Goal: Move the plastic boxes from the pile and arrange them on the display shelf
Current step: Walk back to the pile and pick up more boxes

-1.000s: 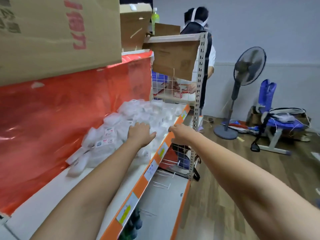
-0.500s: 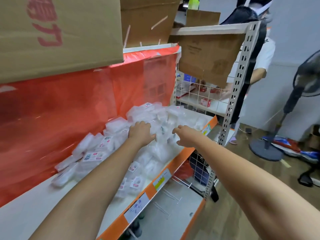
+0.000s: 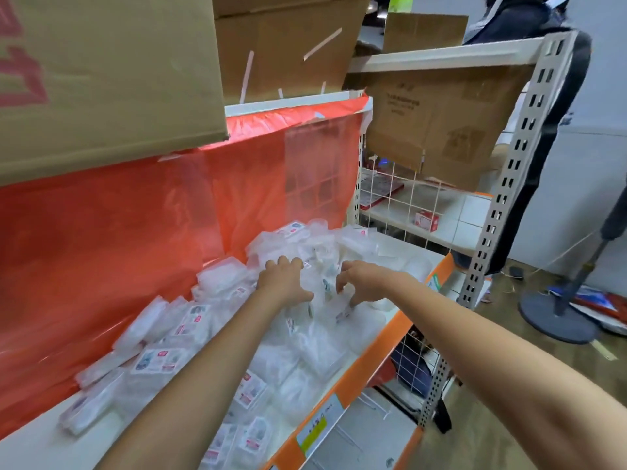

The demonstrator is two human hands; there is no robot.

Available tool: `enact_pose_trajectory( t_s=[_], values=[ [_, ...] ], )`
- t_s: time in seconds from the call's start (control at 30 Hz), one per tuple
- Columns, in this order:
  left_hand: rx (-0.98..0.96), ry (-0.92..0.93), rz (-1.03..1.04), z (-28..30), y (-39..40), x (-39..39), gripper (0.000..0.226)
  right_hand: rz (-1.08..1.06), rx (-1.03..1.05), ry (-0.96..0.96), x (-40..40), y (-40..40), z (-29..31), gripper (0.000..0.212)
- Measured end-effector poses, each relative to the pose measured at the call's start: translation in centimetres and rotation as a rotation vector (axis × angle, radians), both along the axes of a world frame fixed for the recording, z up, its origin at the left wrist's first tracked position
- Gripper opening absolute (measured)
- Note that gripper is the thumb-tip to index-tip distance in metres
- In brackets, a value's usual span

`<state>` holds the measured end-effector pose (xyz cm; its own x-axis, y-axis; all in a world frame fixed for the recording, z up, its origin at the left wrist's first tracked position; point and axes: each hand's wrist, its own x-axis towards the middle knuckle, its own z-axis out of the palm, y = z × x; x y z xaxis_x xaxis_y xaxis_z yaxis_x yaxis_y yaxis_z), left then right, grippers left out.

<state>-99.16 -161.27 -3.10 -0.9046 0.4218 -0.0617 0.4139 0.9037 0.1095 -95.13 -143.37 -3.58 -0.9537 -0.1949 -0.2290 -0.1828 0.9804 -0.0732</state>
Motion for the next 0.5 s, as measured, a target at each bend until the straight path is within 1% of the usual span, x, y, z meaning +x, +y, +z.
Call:
enact_pose_trajectory(
  t_s=[0.1,0.17,0.23,0.3,0.37,0.43,0.47,0.5],
  values=[
    [0.051,-0.029,-0.009,0.7,-0.1,-0.5,0.064,0.014,-0.042,-0.051,-0.9,0.4,0.8,0.043],
    [0.149,-0.068,0.013,1.2,-0.3,-0.9,0.059,0.019,-0.08,-0.069,-1.5,0.8,1.3,0.043],
    [0.28,-0.116,0.043,1.6,-0.6,-1.1,0.051,0.013,-0.168,-0.087,-2.0,1.4,1.9,0.043],
    [0.417,-0.17,0.094,1.8,-0.9,-1.2,0.041,0.02,-0.339,-0.087,-2.4,2.1,2.3,0.039],
    [0.586,-0.23,0.161,1.7,-1.2,-1.3,0.024,0.021,-0.599,-0.086,-2.5,2.8,2.6,0.029],
    [0.793,-0.286,0.235,1.9,-1.5,-0.8,0.03,0.004,-0.839,-0.104,-2.6,3.3,2.8,0.021],
    [0.893,-0.313,0.279,1.9,-1.7,-0.6,0.034,-0.007,-0.926,-0.114,-2.8,3.4,2.7,0.019],
    [0.983,-0.334,0.323,2.0,-1.8,-0.3,0.032,-0.02,-1.002,-0.122,-2.9,3.6,2.6,0.018]
  ],
)
